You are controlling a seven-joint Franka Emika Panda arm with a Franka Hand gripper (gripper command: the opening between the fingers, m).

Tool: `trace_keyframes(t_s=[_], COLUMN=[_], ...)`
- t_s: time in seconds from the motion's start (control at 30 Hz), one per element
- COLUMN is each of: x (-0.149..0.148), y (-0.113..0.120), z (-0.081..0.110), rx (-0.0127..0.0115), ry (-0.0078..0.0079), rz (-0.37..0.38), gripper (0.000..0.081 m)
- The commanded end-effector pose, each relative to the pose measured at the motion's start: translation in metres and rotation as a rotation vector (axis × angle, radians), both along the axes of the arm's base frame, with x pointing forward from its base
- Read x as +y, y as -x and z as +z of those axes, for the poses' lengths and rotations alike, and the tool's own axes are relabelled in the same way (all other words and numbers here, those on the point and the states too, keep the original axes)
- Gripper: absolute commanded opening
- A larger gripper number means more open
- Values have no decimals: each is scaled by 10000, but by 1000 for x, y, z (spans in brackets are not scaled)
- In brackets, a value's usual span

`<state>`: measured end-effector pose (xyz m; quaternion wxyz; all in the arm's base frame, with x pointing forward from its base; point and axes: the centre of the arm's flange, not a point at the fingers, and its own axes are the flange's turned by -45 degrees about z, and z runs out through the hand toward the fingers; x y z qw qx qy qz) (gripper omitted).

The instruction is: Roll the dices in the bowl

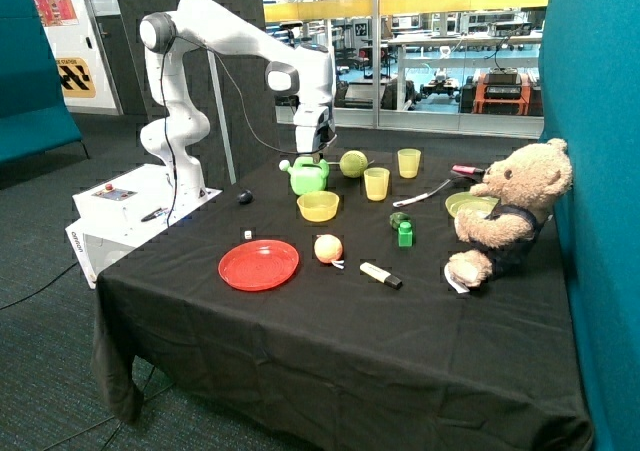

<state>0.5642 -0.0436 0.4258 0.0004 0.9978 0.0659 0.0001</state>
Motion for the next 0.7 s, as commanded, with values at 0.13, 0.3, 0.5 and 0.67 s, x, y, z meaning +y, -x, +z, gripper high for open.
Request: trace_keyframes(t_s=[0.13,0.3,0.5,0.67], x=[-8,-5,-3,-2], y=[-7,-8,-10,-12], z=[-1,-2,-4,-5], rx=[3,3,3,3], ry=[-7,-7,-7,-7], rz=[52,125,194,254], gripper=[54,252,341,371])
